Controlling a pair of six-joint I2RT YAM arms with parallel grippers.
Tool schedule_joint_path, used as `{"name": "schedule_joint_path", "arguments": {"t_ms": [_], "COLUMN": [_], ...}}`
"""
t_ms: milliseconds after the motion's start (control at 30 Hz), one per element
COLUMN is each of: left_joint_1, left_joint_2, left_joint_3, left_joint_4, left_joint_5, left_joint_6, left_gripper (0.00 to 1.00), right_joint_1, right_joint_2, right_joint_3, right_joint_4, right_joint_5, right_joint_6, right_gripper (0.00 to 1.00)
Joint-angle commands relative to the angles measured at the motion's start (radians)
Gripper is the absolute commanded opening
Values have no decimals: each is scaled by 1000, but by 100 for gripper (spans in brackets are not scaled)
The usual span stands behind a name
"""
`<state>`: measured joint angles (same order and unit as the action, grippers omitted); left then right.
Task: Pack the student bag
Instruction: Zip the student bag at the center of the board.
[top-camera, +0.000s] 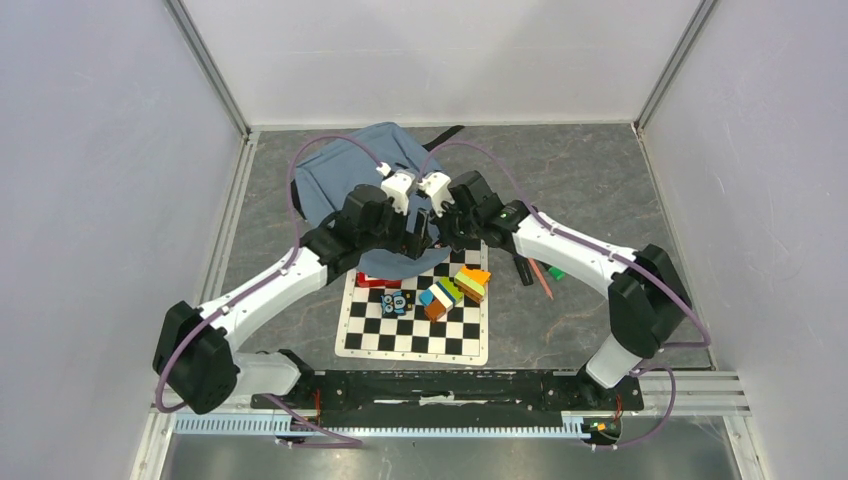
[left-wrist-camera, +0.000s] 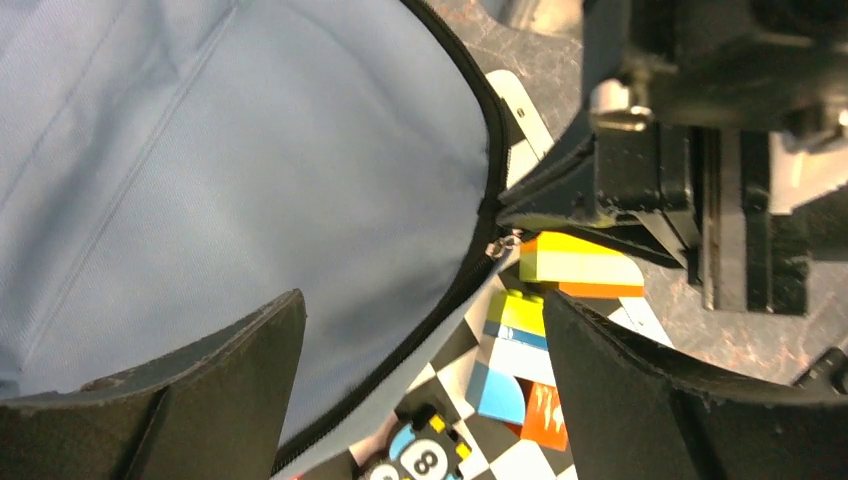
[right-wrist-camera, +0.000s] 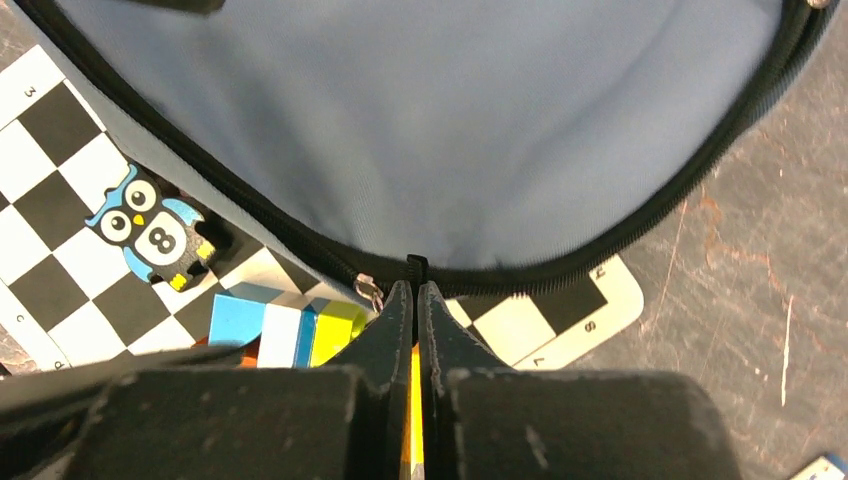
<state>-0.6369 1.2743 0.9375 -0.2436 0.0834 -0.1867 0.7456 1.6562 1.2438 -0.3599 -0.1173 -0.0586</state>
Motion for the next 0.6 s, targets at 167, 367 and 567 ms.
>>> {"name": "schedule_joint_path", "arguments": {"t_ms": [167,367,567], "left_joint_1": [-106,-159,-220], "left_joint_2": [109,144,175], "left_joint_3": [5,5,-15], "left_joint_4": [75,66,61], "left_joint_5": [-123,-88,-107], "left_joint_6": [118,125,149], "left_gripper": [89,83,86], "right_joint_1": [6,4,-1], "right_joint_2": [-134,-146,-163], "right_joint_3": [-52,-40,-41], "right_joint_4": [80,80,80], "right_joint_5": [111,198,237], "right_joint_6": [39,57,98], "right_gripper": [0,0,0]}}
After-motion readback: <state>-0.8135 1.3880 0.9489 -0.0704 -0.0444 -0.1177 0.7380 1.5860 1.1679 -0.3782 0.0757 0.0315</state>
